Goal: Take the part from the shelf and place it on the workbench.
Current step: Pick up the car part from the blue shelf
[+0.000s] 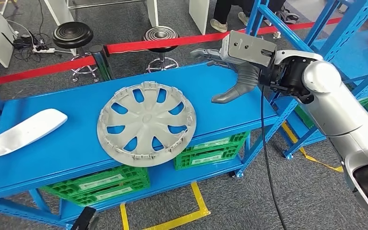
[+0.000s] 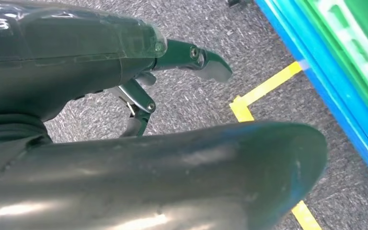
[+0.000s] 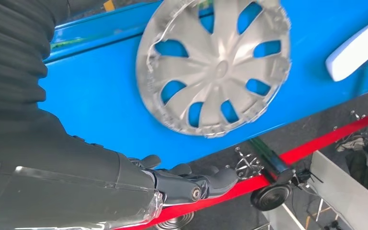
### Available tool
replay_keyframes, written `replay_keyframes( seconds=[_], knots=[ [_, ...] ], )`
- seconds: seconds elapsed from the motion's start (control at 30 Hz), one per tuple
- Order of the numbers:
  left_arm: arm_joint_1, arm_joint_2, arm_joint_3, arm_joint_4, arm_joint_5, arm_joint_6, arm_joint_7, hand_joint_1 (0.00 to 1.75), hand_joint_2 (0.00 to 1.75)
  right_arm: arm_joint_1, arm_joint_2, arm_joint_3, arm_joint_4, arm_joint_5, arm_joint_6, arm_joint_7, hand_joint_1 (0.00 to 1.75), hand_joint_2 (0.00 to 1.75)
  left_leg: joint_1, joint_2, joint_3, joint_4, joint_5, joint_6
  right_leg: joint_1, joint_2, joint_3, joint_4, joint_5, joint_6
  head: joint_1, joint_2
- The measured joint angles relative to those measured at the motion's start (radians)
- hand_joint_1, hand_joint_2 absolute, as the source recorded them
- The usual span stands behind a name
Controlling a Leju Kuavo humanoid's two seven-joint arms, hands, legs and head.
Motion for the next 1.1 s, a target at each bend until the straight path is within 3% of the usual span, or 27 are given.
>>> replay_keyframes(
  seconds=[0.07,0.13,0.17,0.2,0.23,0.27,0.33,0.4,0.5,0.57,0.63,0.67,0.7,0.73,0.77,0.83,0.9,0.97,1.03,1.1],
  knots=[
    [-0.001,0.0,0.0,0.0,0.0,0.0,0.0,0.0,0.0,0.0,-0.003,0.0,0.0,-0.001,0.0,0.001,0.0,1.75,0.0,0.001,-0.021,-0.001,0.021,0.016,-0.002,-0.001,-0.024,0.078,-0.084,0.009,0.01,0.0],
    [0.001,0.0,0.0,0.0,0.0,0.001,-0.003,0.0,0.0,0.003,-0.007,0.0,0.001,-0.001,0.001,0.001,0.0,1.75,-0.006,0.001,-0.046,0.0,0.041,0.025,-0.001,-0.001,-0.052,0.211,-0.174,0.011,0.023,0.0],
    [0.002,0.0,0.0,0.0,0.0,0.001,-0.004,0.0,0.0,0.006,-0.008,0.0,0.001,-0.001,0.001,0.001,0.0,1.31,-0.009,0.001,-0.059,0.0,0.05,0.028,-0.001,-0.001,-0.056,0.26,-0.191,0.009,0.027,0.0],
    [0.003,0.0,0.0,0.0,0.0,0.001,-0.006,0.0,0.0,0.008,-0.008,0.0,0.001,-0.001,0.001,0.002,0.0,0.87,-0.014,0.001,-0.072,0.0,0.059,0.03,0.001,-0.001,-0.047,0.279,-0.186,0.005,0.031,0.0],
    [0.003,0.0,0.0,0.0,0.0,0.001,-0.005,0.0,0.0,0.009,-0.008,0.001,0.0,-0.003,0.0,0.004,0.0,0.44,-0.018,0.001,-0.083,0.0,0.067,0.031,0.004,0.0,-0.022,0.262,-0.164,-0.003,0.034,0.0],
    [0.003,0.0,0.0,0.0,0.0,0.002,-0.004,0.0,0.0,0.008,-0.007,0.001,0.0,-0.005,0.0,0.007,0.0,0.0,-0.023,0.001,-0.092,0.0,0.074,0.032,0.009,0.0,0.019,0.212,-0.137,-0.015,0.036,0.0],
    [0.003,-0.004,0.0,-0.001,0.0,0.003,-0.004,0.0,0.0,0.003,-0.006,-0.001,-0.005,-0.013,0.0,0.011,0.0,0.0,-0.028,0.003,-0.103,0.0,0.085,0.031,0.025,-0.002,0.116,0.07,-0.117,-0.047,0.033,0.0],
    [0.003,-0.006,0.0,-0.003,0.0,0.005,-0.007,0.0,0.0,-0.004,-0.007,-0.002,-0.01,-0.019,0.0,0.008,0.0,0.0,-0.026,0.007,-0.109,0.0,0.096,0.023,0.037,-0.006,0.173,-0.023,-0.129,-0.065,0.03,0.0],
    [0.002,-0.006,0.0,-0.003,0.0,0.006,-0.006,0.0,0.0,-0.006,-0.006,-0.002,-0.014,-0.023,-0.001,0.008,0.0,0.0,-0.025,0.009,-0.12,0.005,0.098,0.007,0.033,-0.011,0.181,-0.061,-0.116,-0.064,0.032,0.0],
    [0.001,-0.006,-0.001,-0.005,0.0,0.007,-0.004,0.0,0.0,-0.006,-0.005,0.0,-0.015,-0.024,-0.002,0.01,0.0,0.0,-0.022,0.005,-0.148,0.067,0.044,-0.006,0.026,-0.013,0.175,-0.074,-0.098,-0.064,0.023,0.0],
    [0.0,-0.006,-0.001,-0.006,0.0,0.007,0.0,0.0,0.0,-0.006,-0.002,0.0,-0.016,-0.025,-0.003,0.011,0.0,0.0,-0.013,0.003,-0.196,0.193,-0.031,-0.022,0.023,-0.014,0.161,-0.072,-0.089,-0.063,0.012,0.0],
    [0.0,-0.007,-0.001,-0.006,0.0,0.007,0.002,0.0,0.0,-0.005,-0.001,0.001,-0.016,-0.025,-0.004,0.012,0.0,0.0,-0.008,0.003,-0.213,0.244,-0.05,-0.029,0.021,-0.014,0.154,-0.068,-0.086,-0.06,0.008,0.0],
    [0.0,-0.007,-0.001,-0.006,0.0,0.007,0.004,0.0,0.0,-0.005,0.001,0.002,-0.016,-0.025,-0.004,0.013,0.0,0.0,-0.003,0.004,-0.216,0.266,-0.049,-0.036,0.018,-0.014,0.147,-0.064,-0.084,-0.058,0.005,0.0],
    [0.0,-0.007,-0.001,-0.007,0.0,0.007,0.004,0.0,0.0,-0.005,0.002,0.002,-0.016,-0.025,-0.004,0.013,0.0,0.0,0.003,0.006,-0.198,0.248,-0.029,-0.043,0.014,-0.014,0.141,-0.058,-0.084,-0.054,0.003,0.0],
    [-0.001,-0.007,-0.001,-0.007,0.0,0.007,0.005,0.0,0.0,-0.005,0.003,0.002,-0.017,-0.025,-0.004,0.013,0.0,0.0,0.009,0.008,-0.163,0.196,0.002,-0.05,0.009,-0.014,0.136,-0.049,-0.086,-0.049,0.001,0.0],
    [-0.003,-0.007,-0.001,-0.007,0.0,0.007,0.005,0.0,0.0,-0.006,0.005,0.002,-0.018,-0.024,-0.005,0.013,0.0,0.0,0.015,0.016,-0.092,0.083,0.036,-0.062,0.004,-0.014,0.126,-0.03,-0.094,-0.035,-0.006,0.0],
    [-0.006,-0.007,-0.001,-0.008,0.0,0.006,0.006,0.0,0.0,-0.007,0.007,0.001,-0.019,-0.024,-0.006,0.015,0.0,0.0,0.015,0.019,-0.068,0.039,0.031,-0.053,0.007,-0.014,0.114,-0.012,-0.098,-0.022,-0.009,0.0],
    [-0.006,-0.008,-0.001,-0.009,0.0,0.006,0.006,0.0,0.0,-0.008,0.009,0.001,-0.019,-0.024,-0.006,0.016,0.0,0.0,0.014,0.016,-0.072,0.038,0.029,-0.032,0.007,-0.014,0.108,-0.005,-0.099,-0.014,-0.003,0.0],
    [-0.008,-0.009,-0.002,-0.009,0.0,0.006,0.006,0.0,0.0,-0.008,0.009,0.0,-0.019,-0.024,-0.006,0.016,0.0,0.0,0.014,0.014,-0.075,0.037,0.031,-0.017,0.005,-0.013,0.096,0.024,-0.122,-0.007,0.007,0.0],
    [-0.009,-0.009,-0.002,-0.009,0.0,0.006,0.006,0.0,0.0,-0.009,0.009,0.0,-0.019,-0.024,-0.006,0.016,0.0,0.87,0.013,0.013,-0.079,0.036,0.035,-0.006,0.005,-0.011,0.054,0.125,-0.181,0.0,0.021,0.0]
  ],
)
